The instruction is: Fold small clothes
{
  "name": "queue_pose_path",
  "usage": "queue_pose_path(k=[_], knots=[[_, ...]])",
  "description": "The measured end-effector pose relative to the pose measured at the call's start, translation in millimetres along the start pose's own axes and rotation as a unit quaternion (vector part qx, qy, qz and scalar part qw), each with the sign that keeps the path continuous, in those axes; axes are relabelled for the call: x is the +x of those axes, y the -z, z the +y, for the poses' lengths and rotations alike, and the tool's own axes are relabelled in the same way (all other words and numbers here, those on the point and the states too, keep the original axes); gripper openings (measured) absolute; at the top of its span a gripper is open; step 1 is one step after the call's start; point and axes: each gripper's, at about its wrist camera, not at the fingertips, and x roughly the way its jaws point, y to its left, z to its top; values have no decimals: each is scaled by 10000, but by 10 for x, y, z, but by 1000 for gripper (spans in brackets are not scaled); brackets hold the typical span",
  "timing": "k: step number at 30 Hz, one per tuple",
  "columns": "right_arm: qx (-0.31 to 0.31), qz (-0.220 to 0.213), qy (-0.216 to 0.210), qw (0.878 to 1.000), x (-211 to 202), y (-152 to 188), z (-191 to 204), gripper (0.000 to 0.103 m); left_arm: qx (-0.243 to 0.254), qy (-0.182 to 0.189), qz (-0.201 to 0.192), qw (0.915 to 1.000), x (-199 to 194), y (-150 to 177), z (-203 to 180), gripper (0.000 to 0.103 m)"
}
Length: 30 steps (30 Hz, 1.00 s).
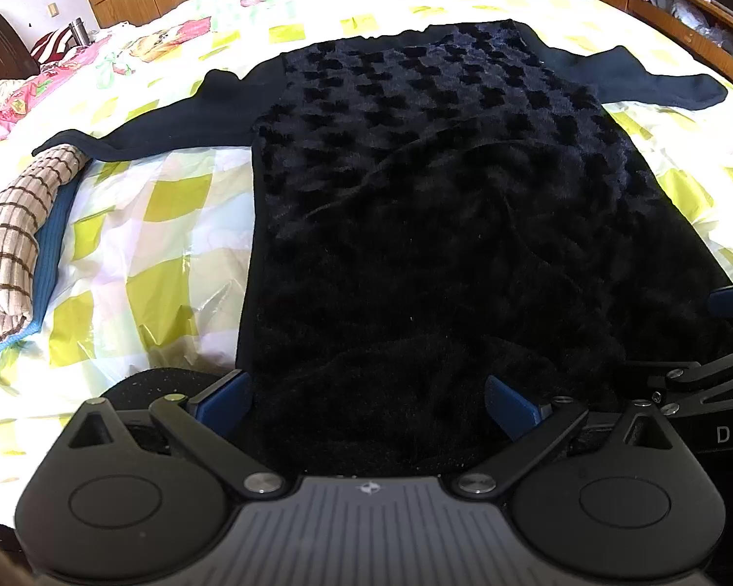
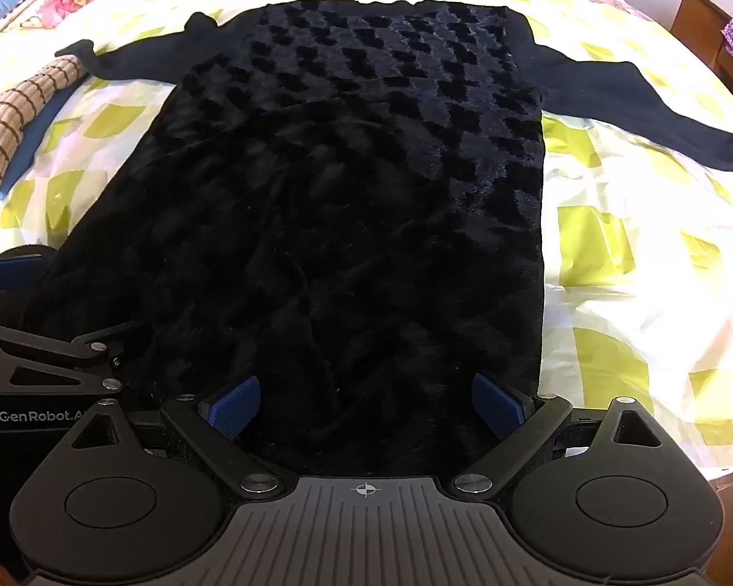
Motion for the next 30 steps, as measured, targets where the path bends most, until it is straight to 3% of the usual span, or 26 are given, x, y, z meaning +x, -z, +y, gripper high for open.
queue_pose_path(k=[30], knots=[[-145,46,-6,9999,27,-24,30,95,-36,35,33,10000,18,-19,-16,103]])
